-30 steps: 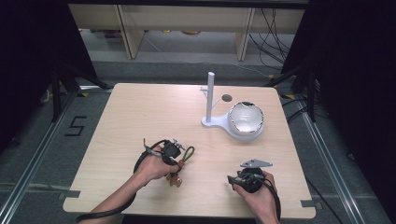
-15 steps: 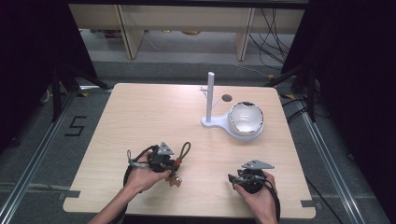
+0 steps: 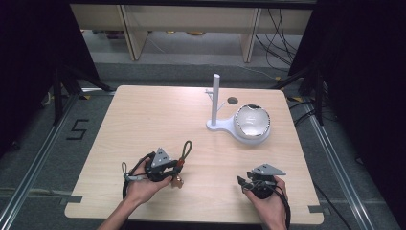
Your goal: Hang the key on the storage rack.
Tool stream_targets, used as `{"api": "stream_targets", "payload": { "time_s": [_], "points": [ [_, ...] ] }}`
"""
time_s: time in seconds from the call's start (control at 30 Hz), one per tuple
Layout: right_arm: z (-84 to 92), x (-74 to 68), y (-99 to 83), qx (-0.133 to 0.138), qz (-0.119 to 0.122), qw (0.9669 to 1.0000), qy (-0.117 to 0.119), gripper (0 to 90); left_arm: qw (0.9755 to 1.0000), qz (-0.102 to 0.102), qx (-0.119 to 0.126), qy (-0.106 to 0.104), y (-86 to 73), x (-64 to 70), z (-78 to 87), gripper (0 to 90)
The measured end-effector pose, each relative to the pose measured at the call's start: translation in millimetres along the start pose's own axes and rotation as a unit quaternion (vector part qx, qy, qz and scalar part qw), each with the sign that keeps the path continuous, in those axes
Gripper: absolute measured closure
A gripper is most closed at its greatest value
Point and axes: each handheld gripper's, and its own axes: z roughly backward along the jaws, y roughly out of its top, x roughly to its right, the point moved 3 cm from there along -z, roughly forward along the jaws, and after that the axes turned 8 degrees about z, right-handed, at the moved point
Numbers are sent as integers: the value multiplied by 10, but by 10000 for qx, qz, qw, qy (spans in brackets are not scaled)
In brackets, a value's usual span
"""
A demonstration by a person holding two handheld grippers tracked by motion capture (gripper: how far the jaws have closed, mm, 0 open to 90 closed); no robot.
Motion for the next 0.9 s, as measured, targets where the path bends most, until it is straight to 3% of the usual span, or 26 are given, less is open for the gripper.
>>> {"api": "stream_targets", "payload": {
  "time_s": [0.03,0.1,0.2,0.3,0.37,0.5,0.53,0.67,0.9],
  "points": [
    [11,-15,3,-20,-88,10000,40,561,10000,-11,32,43,4,2,22,693],
    [11,-4,4,93,19,10000,7,561,9998,-35,212,40,17,14,59,693],
    [3,-12,1,84,62,9999,-12,561,9997,-59,231,39,23,18,74,693],
    [-1,-32,6,120,-30,9999,51,560,9991,69,413,27,39,23,85,693],
    [12,-24,10,169,71,9998,-36,560,9984,73,555,71,78,8,115,693],
    [13,-26,17,198,38,9998,-70,559,9978,95,649,85,115,-2,141,693],
    [3,-39,15,177,-20,9998,83,551,9977,94,665,85,134,-6,151,693],
    [6,-45,17,198,8,9998,-47,546,9974,132,695,108,153,-10,170,693],
    [7,-59,36,276,53,9996,-75,546,9962,80,852,150,243,-17,225,693]
  ]
}}
